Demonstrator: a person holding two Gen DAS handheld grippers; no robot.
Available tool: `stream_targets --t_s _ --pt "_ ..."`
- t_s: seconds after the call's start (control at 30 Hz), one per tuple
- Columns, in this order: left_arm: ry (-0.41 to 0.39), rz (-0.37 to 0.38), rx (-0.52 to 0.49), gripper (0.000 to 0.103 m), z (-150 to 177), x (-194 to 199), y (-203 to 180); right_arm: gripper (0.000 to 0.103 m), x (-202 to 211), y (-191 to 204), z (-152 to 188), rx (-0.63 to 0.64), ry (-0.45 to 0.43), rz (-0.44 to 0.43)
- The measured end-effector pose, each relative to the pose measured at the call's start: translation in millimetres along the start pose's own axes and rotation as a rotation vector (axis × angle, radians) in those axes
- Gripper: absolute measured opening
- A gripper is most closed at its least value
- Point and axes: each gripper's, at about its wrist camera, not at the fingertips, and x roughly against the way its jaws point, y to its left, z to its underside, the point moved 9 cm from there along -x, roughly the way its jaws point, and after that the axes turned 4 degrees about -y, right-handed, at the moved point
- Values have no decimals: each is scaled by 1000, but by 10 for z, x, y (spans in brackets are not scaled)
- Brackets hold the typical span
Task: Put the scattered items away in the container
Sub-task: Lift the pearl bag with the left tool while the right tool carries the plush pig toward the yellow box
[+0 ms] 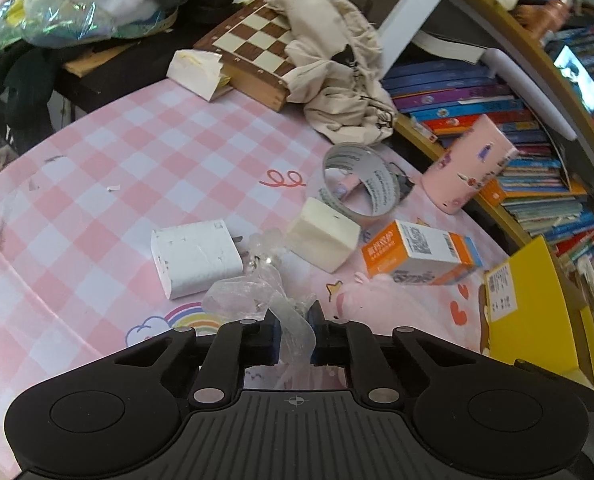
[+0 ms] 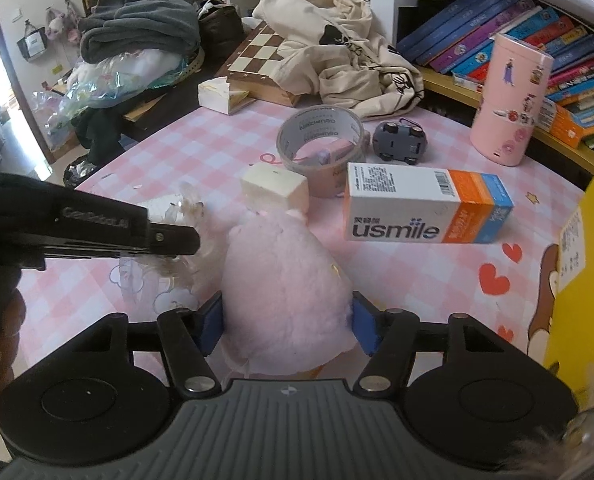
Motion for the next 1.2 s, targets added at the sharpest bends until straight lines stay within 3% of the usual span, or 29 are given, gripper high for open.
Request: stream_targets --t_s 1.2 --pt "-103 181 -189 11 289 1139 -167 61 1084 332 514 -149 -114 168"
